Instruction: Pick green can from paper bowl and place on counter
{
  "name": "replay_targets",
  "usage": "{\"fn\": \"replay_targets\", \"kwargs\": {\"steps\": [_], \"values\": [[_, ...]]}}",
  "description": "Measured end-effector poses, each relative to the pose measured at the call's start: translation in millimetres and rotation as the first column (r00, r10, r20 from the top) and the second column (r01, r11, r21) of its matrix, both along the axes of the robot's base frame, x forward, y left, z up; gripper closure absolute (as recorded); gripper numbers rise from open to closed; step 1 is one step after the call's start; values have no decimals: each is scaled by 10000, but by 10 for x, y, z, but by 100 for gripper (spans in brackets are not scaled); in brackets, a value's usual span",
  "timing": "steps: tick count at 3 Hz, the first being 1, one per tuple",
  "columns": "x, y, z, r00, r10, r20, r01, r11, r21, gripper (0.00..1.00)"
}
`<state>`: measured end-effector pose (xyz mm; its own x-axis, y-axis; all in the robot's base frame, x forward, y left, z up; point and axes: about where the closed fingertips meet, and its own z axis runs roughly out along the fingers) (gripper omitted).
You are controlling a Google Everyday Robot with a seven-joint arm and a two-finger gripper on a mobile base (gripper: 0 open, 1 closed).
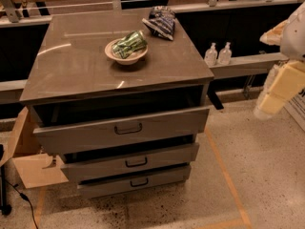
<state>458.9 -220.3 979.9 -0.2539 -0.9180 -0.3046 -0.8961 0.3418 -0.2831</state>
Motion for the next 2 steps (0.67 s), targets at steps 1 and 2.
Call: {"fn": "replay_targets", "kwargs": {"steps": [1,2], "values": [[581,-121,97,9895,-542,1339,285,9820,1867,0],[1381,-138,209,9671,-892,2383,-143,9160,4008,0]]}}
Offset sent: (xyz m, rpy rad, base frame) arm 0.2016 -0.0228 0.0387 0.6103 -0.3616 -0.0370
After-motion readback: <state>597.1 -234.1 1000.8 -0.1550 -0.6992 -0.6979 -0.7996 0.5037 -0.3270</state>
